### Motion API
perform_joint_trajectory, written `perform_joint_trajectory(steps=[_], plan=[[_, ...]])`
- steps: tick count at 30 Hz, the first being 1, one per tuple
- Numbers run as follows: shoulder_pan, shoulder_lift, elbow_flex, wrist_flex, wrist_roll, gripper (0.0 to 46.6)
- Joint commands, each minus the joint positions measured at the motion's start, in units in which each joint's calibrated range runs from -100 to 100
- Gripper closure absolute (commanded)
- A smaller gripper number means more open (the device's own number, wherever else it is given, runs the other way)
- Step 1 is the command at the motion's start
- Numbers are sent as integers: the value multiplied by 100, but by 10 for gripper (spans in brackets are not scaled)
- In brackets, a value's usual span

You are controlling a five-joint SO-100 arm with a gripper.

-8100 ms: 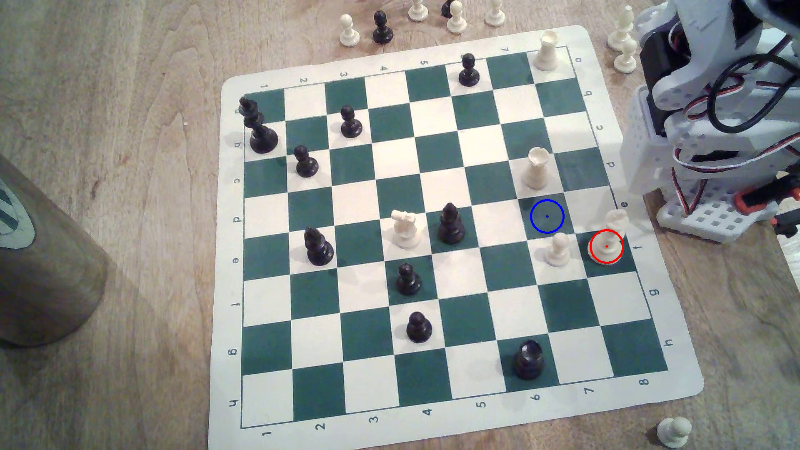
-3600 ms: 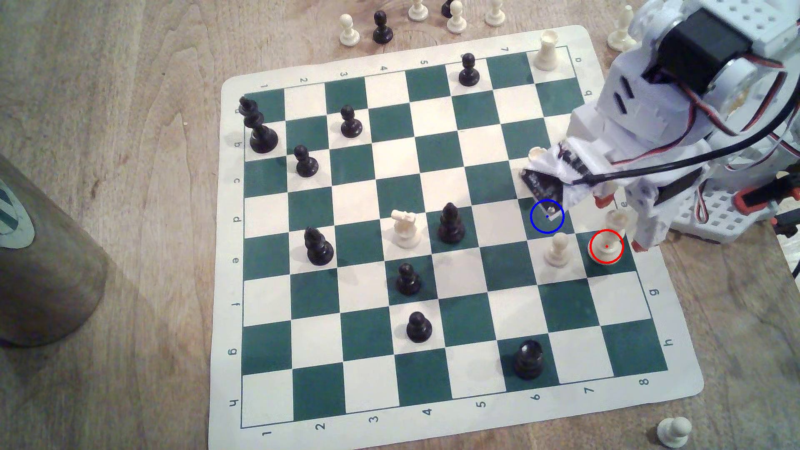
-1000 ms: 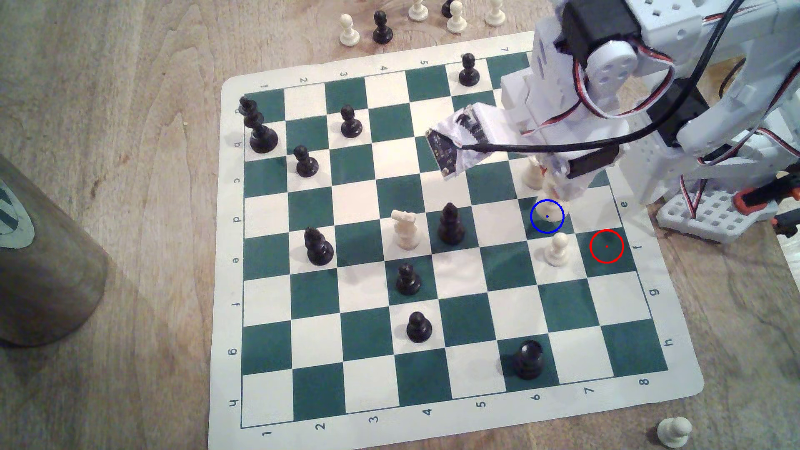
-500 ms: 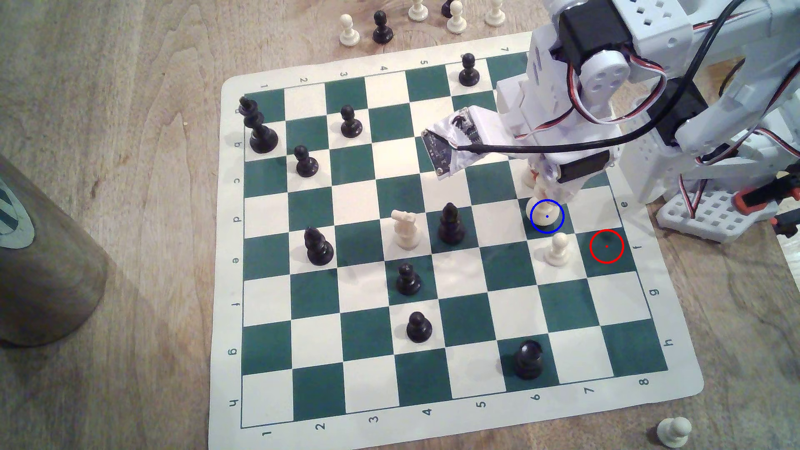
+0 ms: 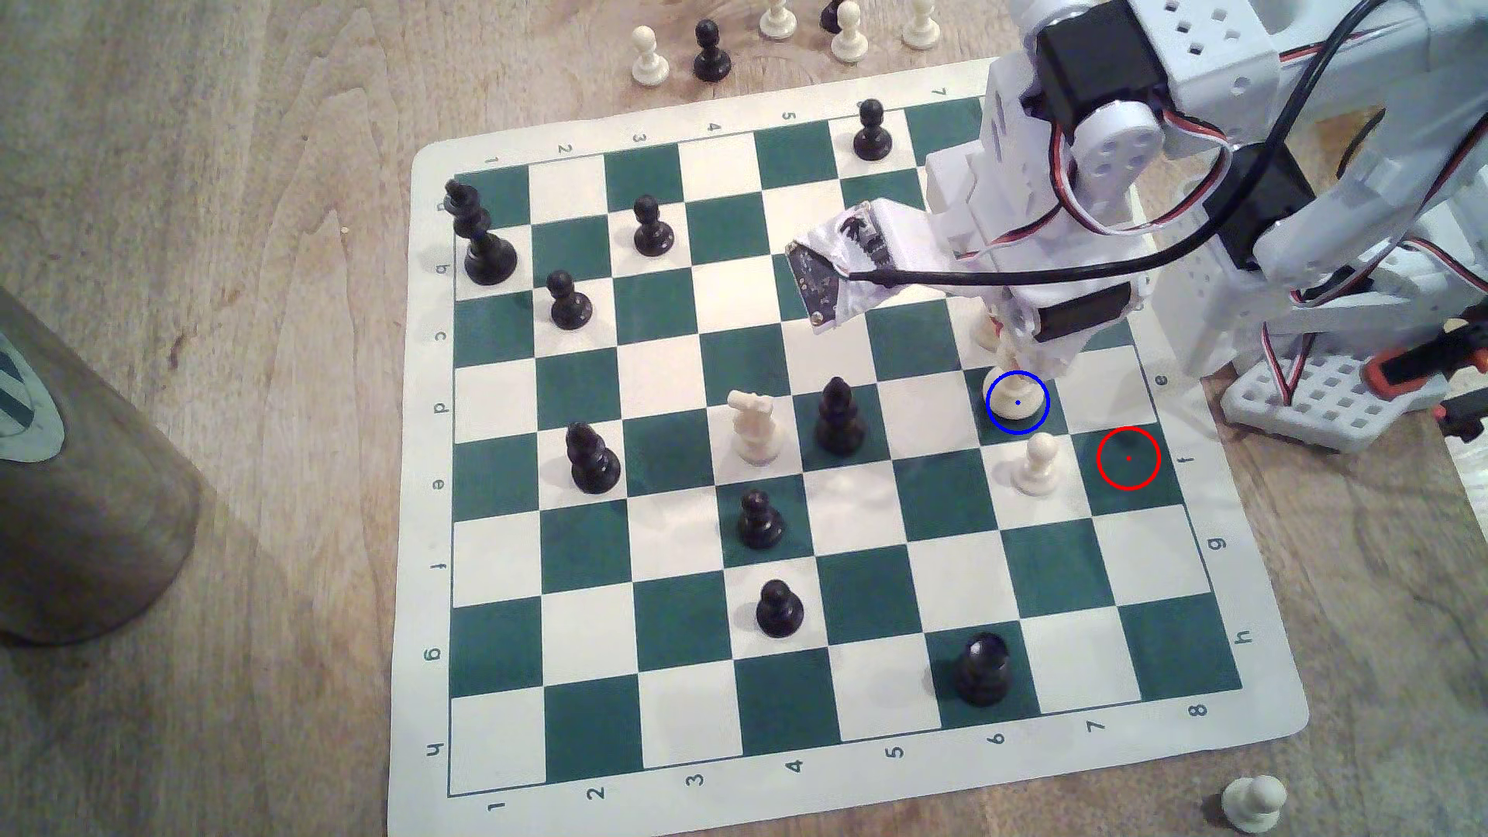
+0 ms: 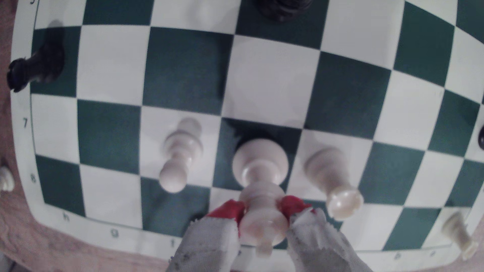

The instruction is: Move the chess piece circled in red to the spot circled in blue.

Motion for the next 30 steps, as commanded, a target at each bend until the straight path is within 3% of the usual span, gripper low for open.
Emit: perform_joint_trajectory(steps=[1, 24, 27, 30], plan=[[14, 22, -22, -54, -5, 460], [-18, 48, 69, -144, -63, 453], [-18, 48, 78, -160, -78, 420], [-10, 39, 78, -201, -107, 344]])
